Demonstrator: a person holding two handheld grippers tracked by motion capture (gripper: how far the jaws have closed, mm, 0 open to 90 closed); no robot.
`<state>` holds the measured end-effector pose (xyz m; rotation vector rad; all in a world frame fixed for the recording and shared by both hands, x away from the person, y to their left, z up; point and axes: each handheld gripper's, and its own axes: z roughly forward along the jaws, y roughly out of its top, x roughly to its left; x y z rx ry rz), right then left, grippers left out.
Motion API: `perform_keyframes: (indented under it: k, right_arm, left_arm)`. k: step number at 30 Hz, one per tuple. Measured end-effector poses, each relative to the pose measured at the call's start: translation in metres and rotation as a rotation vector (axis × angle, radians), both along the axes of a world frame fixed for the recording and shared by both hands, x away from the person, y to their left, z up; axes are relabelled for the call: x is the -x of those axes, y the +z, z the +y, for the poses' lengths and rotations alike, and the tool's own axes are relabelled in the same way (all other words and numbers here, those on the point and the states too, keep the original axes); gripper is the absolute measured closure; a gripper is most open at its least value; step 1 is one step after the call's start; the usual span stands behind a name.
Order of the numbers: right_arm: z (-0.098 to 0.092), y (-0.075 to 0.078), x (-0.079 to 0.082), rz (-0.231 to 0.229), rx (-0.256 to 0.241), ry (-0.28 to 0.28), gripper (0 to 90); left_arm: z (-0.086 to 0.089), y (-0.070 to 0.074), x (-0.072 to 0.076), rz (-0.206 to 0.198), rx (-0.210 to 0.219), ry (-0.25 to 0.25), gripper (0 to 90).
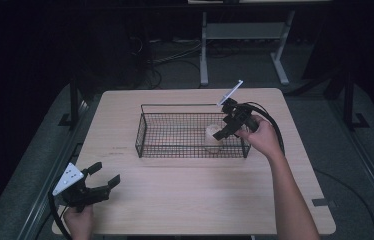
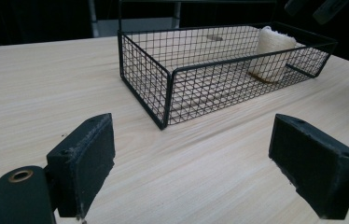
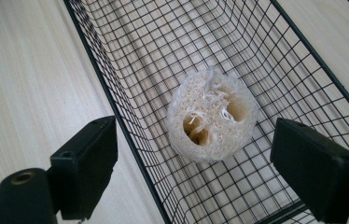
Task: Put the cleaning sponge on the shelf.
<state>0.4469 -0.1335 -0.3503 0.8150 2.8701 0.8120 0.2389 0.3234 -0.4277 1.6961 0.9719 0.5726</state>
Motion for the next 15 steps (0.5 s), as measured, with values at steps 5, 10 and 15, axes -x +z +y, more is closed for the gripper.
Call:
perform_keyframes:
  k: [5,10,15]
  right_arm:
    - [-0.001,0.002,0.006,-0.007,-0.004,0.008,14.4]
    - [-0.003,0.002,0.011,-0.015,-0.017,0.007,14.4]
    - [-0.005,0.001,0.015,-0.012,-0.017,0.012,14.4]
  left_arm:
    - [0.001,0.000,0.000,-0.001,0.003,0.003,13.8]
    - [-0.001,0.000,0.000,0.001,-0.005,-0.002,13.8]
    - [-0.002,0.000,-0.001,-0.001,-0.011,-0.001,13.8]
